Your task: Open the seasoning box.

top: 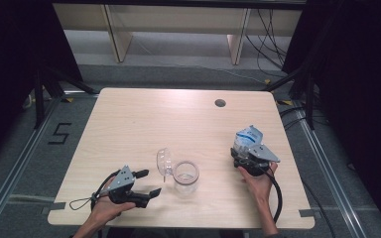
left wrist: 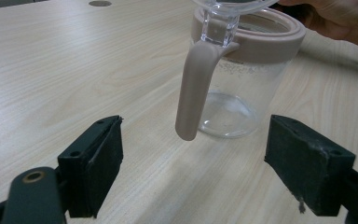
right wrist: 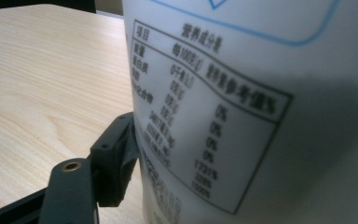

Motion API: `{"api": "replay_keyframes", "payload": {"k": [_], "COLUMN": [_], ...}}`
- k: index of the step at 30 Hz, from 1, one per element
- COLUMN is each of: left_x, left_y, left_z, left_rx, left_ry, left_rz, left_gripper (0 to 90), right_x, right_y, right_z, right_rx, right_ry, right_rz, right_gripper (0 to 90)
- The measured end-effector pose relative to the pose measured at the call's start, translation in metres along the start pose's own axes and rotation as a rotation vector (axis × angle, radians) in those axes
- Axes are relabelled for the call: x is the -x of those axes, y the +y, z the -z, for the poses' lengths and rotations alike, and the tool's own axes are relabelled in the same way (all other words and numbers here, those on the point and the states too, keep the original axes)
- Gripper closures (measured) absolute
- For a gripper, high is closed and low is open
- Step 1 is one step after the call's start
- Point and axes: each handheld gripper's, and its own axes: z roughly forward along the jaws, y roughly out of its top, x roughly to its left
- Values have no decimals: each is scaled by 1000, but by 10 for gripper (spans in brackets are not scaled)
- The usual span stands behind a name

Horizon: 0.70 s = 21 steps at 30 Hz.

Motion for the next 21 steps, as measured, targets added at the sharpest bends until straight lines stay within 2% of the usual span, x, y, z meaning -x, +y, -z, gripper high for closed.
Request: {"api": "replay_keyframes", "payload": {"k": [3,4,15,18,19,21], "left_x": [0,0,-1,-1,-2,-2], "left_y": [1,1,4,4,3,3], "left_z": [0,0,0,0,-1,0], "left_rx": [0,-4,-6,-5,3,-8], "left_ry": [-1,-4,2,9,-2,15], "left_rz": [1,1,-10,5,5,21], "left_gripper": [184,185,184,185,184,184], "right_x": [1,0,3,2,2,2], "right_y": [0,0,0,0,0,0], "right_z": [1,1,0,0,1,1], "right_rx": [4,-1,2,3,-3,-3], "right_ry": [-10,-8,18,20,15,20], "right_rz": [8,-4,-1,3,5,7], "right_gripper": [355,358,392,400,403,406]}}
